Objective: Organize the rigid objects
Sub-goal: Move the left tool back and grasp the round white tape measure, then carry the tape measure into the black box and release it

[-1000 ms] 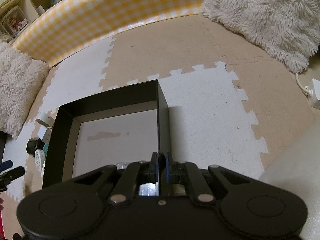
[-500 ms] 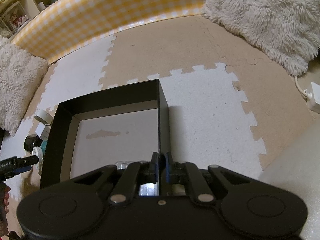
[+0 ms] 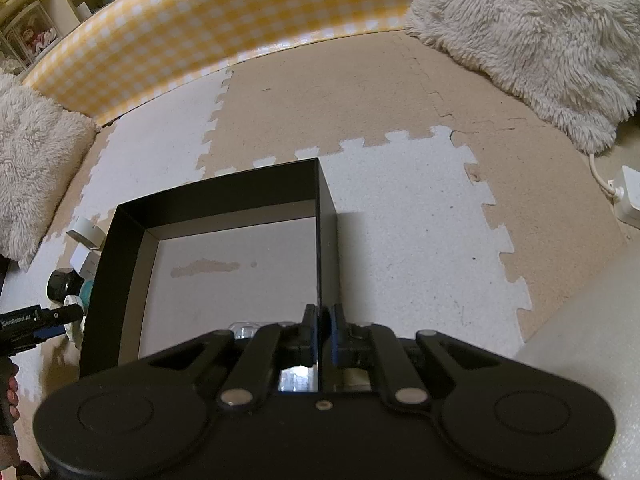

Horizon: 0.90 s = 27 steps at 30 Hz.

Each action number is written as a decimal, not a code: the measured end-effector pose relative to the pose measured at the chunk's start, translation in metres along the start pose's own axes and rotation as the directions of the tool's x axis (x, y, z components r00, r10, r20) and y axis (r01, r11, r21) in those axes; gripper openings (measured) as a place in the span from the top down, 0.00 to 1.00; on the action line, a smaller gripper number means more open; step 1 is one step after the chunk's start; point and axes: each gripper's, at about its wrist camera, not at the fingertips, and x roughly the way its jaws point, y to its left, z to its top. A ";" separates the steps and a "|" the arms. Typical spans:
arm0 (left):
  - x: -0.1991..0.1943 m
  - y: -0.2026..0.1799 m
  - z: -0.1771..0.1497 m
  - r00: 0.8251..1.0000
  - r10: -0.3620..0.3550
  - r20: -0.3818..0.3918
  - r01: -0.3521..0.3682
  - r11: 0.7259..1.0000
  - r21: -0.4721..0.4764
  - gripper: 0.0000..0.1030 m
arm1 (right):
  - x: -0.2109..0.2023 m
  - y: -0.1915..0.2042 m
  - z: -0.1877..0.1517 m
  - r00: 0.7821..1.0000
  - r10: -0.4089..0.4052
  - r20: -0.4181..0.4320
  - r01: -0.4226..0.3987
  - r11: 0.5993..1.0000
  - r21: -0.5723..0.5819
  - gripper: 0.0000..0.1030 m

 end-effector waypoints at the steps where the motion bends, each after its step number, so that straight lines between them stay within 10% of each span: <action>1: -0.003 -0.002 0.001 1.000 0.010 0.008 -0.010 1.000 0.016 0.49 | 0.000 0.000 0.000 1.000 0.000 0.000 0.000 1.000 0.000 0.93; 14: -0.055 -0.060 -0.007 0.984 -0.162 0.073 0.142 0.964 0.225 0.49 | 0.000 0.000 0.000 1.000 0.000 0.000 0.000 1.000 -0.001 0.93; 27: -0.052 -0.133 -0.057 0.960 -0.280 -0.013 0.242 0.806 0.541 0.49 | 0.000 0.000 0.000 1.000 0.000 0.000 0.000 1.000 -0.001 0.93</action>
